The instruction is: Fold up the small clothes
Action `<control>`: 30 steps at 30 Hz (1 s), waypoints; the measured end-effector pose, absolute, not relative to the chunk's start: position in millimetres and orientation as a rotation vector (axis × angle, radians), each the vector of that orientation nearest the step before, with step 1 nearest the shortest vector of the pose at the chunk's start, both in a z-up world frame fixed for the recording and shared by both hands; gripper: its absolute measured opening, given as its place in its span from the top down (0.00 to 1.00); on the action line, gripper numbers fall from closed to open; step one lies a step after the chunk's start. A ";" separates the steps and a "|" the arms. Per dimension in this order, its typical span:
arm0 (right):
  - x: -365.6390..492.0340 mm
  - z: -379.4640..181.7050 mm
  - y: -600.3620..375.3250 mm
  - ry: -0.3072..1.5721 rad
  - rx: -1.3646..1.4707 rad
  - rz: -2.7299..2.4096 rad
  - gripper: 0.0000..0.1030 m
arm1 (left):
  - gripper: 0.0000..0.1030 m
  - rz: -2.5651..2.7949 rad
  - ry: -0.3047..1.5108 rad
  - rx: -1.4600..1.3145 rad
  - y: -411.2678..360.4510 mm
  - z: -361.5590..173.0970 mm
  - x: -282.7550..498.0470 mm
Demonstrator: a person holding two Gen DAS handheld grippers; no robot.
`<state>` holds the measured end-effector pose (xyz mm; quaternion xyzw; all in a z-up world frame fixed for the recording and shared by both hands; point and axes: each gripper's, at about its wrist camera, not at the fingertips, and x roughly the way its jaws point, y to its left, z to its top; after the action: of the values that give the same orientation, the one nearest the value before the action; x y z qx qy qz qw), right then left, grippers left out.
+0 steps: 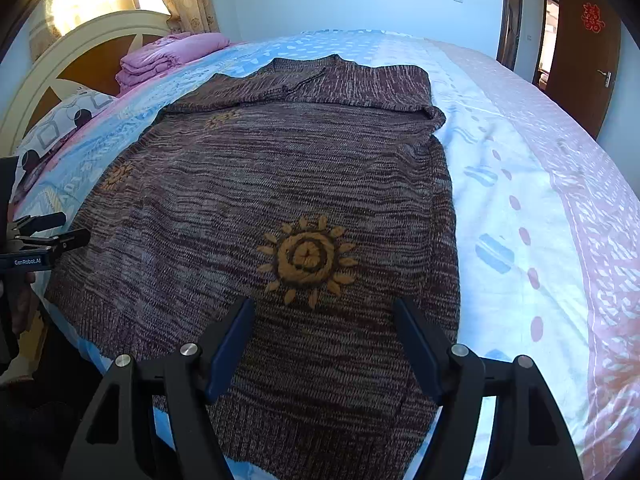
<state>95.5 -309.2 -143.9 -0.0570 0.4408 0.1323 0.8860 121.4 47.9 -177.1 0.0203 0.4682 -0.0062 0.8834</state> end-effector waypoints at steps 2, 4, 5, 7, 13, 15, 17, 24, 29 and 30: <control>91.9 -144.3 -309.5 0.920 -0.118 0.276 0.29 | 0.01 -0.020 0.982 0.035 48.1 -177.5 118.1; 87.9 -144.9 -310.3 0.923 -0.117 0.277 0.29 | 0.01 -0.028 0.986 0.028 48.3 -177.8 114.7; 86.1 -145.2 -310.5 0.924 -0.119 0.277 0.29 | 0.02 -0.031 0.986 0.028 48.0 -178.0 112.1; 81.4 -145.7 -310.7 0.927 -0.126 0.278 0.29 | 0.04 -0.037 0.982 0.040 46.2 -178.7 106.4; 69.9 -146.3 -314.5 0.938 -0.124 0.284 0.29 | 0.08 -0.050 0.980 0.051 41.6 -179.6 95.8; 67.1 -147.6 -315.2 0.943 -0.126 0.286 0.29 | 0.11 -0.055 0.984 0.045 41.4 -179.7 92.7; 63.0 -148.1 -316.5 0.943 -0.127 0.287 0.29 | 0.16 -0.063 0.990 0.025 42.5 -180.1 88.4; 51.5 -149.7 -325.6 0.948 -0.117 0.279 0.29 | 0.36 -0.096 0.998 -0.050 51.0 -177.5 72.1; 46.8 -151.5 -335.8 0.948 -0.100 0.269 0.29 | 0.40 -0.130 1.014 -0.151 62.0 -177.4 64.5; 45.9 -151.2 -337.5 0.948 -0.096 0.269 0.29 | 0.44 -0.133 1.015 -0.158 62.7 -178.4 63.6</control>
<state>45.9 -337.5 -151.2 -0.0460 0.4549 0.1292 0.8799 63.6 62.7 -178.4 -0.0754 0.4850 -0.0636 0.8689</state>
